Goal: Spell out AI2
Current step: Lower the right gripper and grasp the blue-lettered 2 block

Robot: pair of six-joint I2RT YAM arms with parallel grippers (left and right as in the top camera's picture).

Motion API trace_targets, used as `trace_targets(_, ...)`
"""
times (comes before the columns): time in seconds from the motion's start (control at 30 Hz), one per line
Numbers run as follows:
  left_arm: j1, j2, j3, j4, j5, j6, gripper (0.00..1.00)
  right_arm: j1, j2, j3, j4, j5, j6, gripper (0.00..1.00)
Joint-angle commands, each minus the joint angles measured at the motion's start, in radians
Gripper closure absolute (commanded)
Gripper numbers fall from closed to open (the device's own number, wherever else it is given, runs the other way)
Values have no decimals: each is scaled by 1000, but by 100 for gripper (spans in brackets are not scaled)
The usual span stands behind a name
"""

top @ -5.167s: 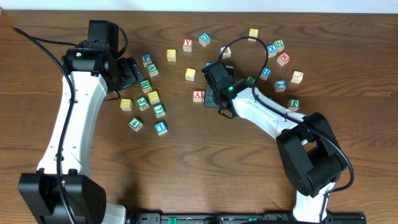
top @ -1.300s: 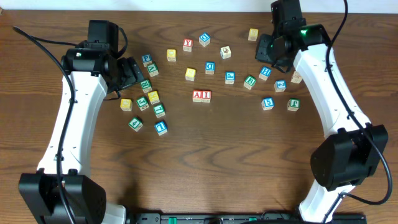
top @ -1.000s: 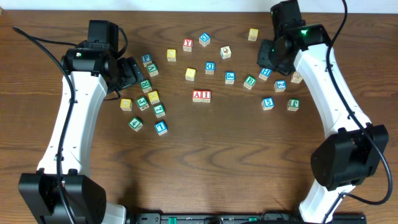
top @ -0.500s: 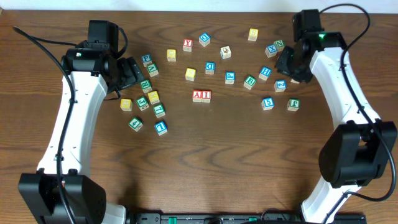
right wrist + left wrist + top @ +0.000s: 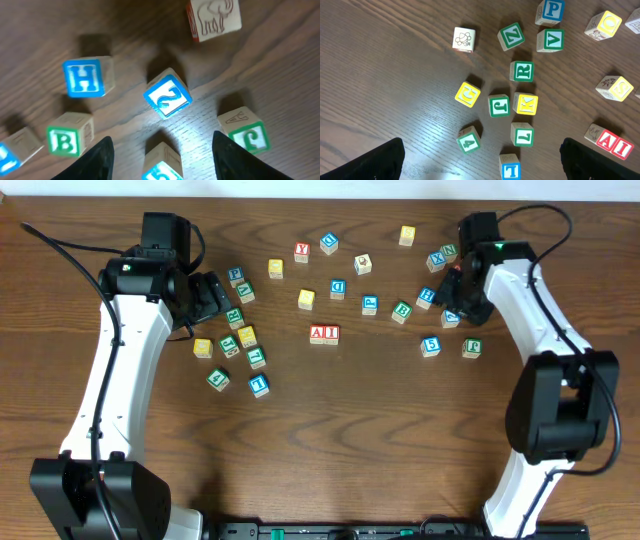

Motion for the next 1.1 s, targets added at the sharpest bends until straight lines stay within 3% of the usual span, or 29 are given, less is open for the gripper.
trace_targets(0.0, 0, 2, 9, -5, -21, 6, 2, -6, 23, -4, 8, 15, 107, 42)
trace_targets(0.17, 0, 2, 9, -5, -21, 6, 2, -10, 23, -4, 68, 15, 43, 50)
trace_targets(0.27, 0, 2, 9, -5, -21, 6, 2, -11, 24, -10, 159, -16, -221, 53)
trace_targets(0.4, 0, 2, 9, -5, -21, 6, 2, -8, 32, -10, 188, -24, -526, 42)
trace_targets(0.57, 0, 2, 9, -5, -21, 6, 2, -16, 65, -10, 154, -60, -628, 39)
trace_targets(0.87, 0, 2, 9, -5, -21, 6, 2, -25, 124, -12, 137, -63, -671, 40)
trace_targets(1.07, 0, 2, 9, -5, -20, 6, 2, -31, 129, -14, 128, -63, -670, 48)
